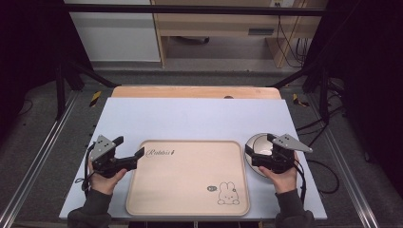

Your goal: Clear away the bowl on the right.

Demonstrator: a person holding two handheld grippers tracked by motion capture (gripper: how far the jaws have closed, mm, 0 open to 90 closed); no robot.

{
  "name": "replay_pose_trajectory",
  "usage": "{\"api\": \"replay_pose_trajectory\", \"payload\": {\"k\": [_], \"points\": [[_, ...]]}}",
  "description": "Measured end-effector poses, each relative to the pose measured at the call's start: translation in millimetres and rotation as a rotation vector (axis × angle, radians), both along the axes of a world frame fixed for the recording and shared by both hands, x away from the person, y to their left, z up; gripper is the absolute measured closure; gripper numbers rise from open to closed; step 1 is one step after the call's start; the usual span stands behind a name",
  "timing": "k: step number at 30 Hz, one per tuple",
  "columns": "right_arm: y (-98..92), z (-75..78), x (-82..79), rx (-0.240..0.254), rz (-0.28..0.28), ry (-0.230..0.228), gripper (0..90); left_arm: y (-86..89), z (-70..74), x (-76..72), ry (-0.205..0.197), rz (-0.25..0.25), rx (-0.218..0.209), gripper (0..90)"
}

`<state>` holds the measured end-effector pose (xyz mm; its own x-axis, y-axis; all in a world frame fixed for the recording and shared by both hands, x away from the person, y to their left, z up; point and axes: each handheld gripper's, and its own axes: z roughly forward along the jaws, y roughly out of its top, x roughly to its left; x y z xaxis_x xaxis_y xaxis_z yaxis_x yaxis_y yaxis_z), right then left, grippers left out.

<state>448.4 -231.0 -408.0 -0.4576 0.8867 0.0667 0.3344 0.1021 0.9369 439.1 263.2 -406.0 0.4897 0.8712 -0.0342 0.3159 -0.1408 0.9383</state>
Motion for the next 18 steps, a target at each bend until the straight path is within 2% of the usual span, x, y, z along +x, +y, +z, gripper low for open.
{"api": "replay_pose_trajectory", "payload": {"k": [14, 18], "points": [[-2.7, 3.2, -0.4, 0.000, -0.012, 0.004, 7.9, 8.1, -2.7, 1.3, 0.007, 0.027, -0.004, 11.4], [-7.5, 6.0, 0.2, 0.003, -0.032, 0.013, 8.1, 8.1, -3.5, 1.5, 0.009, 0.025, 0.001, 11.4]]}}
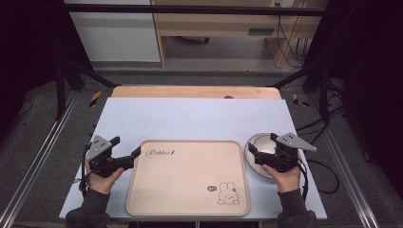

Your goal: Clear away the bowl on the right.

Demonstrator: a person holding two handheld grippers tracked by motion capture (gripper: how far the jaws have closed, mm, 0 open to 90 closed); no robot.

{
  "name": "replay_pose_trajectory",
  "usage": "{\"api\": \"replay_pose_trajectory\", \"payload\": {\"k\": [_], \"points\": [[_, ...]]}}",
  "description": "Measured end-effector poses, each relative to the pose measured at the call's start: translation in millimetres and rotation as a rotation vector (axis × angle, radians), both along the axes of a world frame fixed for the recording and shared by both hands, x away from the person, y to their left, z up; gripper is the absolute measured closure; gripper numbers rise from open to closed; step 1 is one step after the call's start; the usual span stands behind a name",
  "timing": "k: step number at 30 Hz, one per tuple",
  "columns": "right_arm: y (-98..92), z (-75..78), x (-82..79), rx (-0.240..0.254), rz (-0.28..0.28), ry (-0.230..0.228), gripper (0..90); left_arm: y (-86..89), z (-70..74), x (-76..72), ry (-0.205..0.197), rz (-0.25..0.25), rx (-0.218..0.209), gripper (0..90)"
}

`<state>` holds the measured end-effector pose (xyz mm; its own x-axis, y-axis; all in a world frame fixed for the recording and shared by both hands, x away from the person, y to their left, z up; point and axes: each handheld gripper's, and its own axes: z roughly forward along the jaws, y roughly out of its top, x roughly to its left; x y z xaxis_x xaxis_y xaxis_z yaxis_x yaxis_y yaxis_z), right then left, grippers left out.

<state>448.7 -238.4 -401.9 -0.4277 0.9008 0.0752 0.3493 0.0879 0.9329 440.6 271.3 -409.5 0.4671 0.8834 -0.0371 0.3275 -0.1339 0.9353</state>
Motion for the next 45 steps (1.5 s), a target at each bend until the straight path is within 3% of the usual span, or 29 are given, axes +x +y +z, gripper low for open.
{"api": "replay_pose_trajectory", "payload": {"k": [17, 25, 32, 45], "points": [[-28.3, 7.5, 0.4, -0.009, -0.095, 0.040, 13.0, 3.9, -3.7, 1.8, 0.007, 0.017, -0.004, 12.0], [-36.6, 4.6, 3.1, -0.029, -0.122, 0.080, 15.1, 2.9, -4.7, 2.4, 0.012, 0.016, 0.006, 12.2], [-49.8, 0.1, 5.8, -0.037, -0.182, 0.121, 18.1, 2.3, -5.3, 2.6, 0.012, 0.020, 0.007, 12.7], [-61.2, -8.2, 10.3, -0.051, -0.215, 0.172, 20.0, 2.6, -7.2, 3.4, 0.018, 0.017, 0.019, 13.4]]}}
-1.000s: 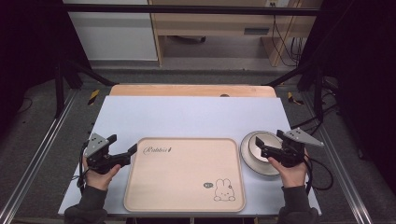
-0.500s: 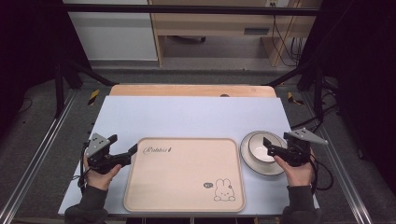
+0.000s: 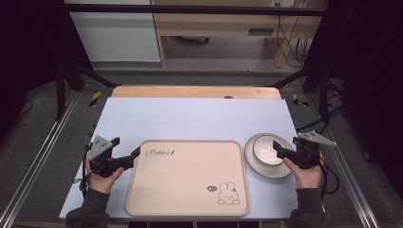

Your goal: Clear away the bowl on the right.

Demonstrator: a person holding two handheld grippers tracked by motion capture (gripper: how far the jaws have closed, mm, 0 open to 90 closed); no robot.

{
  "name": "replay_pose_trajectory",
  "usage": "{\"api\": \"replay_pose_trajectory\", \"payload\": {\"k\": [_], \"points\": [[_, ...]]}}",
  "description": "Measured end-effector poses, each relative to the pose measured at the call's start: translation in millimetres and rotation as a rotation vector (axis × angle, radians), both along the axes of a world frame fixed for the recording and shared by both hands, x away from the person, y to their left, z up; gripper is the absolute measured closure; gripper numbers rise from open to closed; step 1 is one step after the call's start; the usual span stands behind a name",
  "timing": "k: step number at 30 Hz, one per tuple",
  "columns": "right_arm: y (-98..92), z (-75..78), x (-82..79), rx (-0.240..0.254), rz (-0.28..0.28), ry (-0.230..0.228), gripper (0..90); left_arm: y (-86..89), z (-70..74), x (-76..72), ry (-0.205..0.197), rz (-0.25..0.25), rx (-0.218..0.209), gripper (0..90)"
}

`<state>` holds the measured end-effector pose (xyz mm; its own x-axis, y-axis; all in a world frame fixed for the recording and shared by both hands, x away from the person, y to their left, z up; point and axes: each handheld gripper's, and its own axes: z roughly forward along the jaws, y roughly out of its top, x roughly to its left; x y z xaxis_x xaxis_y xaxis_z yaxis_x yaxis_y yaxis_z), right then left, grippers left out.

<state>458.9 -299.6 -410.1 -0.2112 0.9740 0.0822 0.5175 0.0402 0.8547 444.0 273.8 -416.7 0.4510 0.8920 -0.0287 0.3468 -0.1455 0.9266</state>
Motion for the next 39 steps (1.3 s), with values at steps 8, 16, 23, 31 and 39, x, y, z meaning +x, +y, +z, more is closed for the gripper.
{"api": "replay_pose_trajectory", "payload": {"k": [8, 16, 23, 31, 39], "points": [[-4.0, -10.6, 6.8, -0.028, -0.017, 0.053, 23.7, 2.1, 0.0, -0.3, -0.004, 0.005, -0.004, 13.9], [-3.6, -14.5, 9.6, -0.034, -0.021, 0.084, 25.5, 0.4, -0.8, -0.1, -0.002, 0.001, 0.006, 14.0], [-3.2, -15.2, 10.4, -0.041, -0.017, 0.095, 27.3, -0.8, -1.7, 0.5, 0.003, 0.000, 0.009, 14.2], [-1.0, -23.0, 18.4, -0.072, -0.029, 0.157, 35.2, 0.2, -2.5, 0.8, 0.008, 0.003, 0.010, 15.0], [-5.5, -26.7, 20.6, -0.068, -0.038, 0.200, 41.9, -1.7, -3.0, 0.9, 0.010, -0.002, 0.018, 15.5]]}}
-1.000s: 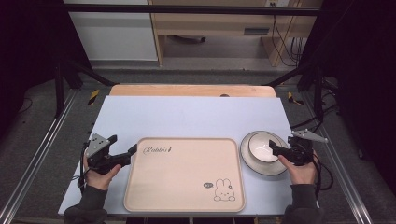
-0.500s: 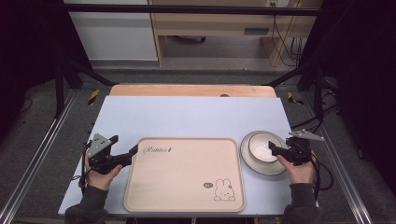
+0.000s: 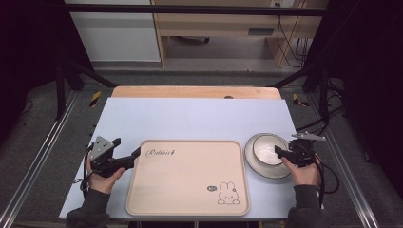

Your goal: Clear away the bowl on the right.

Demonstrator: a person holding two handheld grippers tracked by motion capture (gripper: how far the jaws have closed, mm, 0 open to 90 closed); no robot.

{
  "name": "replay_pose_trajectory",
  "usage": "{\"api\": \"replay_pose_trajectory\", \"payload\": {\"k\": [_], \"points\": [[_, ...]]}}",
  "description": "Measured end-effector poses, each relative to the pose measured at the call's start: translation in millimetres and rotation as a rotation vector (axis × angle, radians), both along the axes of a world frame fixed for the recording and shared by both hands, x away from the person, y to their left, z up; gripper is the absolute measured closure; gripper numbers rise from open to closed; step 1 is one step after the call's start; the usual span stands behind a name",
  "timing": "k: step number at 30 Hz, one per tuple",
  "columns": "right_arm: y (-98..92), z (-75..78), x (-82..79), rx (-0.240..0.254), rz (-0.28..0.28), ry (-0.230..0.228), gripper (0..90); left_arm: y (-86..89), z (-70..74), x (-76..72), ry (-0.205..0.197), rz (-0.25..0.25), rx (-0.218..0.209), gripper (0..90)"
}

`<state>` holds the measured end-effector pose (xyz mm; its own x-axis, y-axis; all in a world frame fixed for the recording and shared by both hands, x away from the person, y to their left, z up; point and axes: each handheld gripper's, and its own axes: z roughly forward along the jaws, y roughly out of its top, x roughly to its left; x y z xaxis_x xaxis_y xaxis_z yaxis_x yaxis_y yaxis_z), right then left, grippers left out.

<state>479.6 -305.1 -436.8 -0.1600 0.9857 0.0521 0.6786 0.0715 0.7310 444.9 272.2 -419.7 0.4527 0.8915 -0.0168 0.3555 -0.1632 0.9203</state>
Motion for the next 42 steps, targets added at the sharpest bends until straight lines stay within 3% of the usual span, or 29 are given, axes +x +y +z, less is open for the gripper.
{"api": "replay_pose_trajectory", "payload": {"k": [8, 16, 23, 25, 39, 42], "points": [[-1.2, -2.3, 2.3, 0.032, -0.015, 0.056, 51.3, 0.4, -1.5, -0.3, 0.002, 0.000, 0.001, 15.7], [-0.6, -4.3, 4.3, 0.031, -0.022, 0.104, 60.5, -1.1, -1.6, 0.1, 0.004, -0.005, 0.009, 16.0], [-2.5, -5.1, 5.7, 0.026, -0.027, 0.116, 67.6, -2.0, -2.3, 0.6, 0.008, -0.005, 0.011, 16.2], [-2.6, -4.4, 6.2, 0.044, -0.037, 0.126, 70.7, -1.9, -2.1, 0.4, 0.007, -0.005, 0.012, 16.3], [1.3, -5.4, 10.4, 0.040, -0.028, 0.152, 77.7, -2.3, -2.5, 0.3, 0.007, -0.001, 0.016, 16.5], [1.1, -4.6, 10.6, 0.063, -0.040, 0.164, 78.7, -2.1, -2.7, 0.7, 0.009, -0.001, 0.016, 16.6]]}}
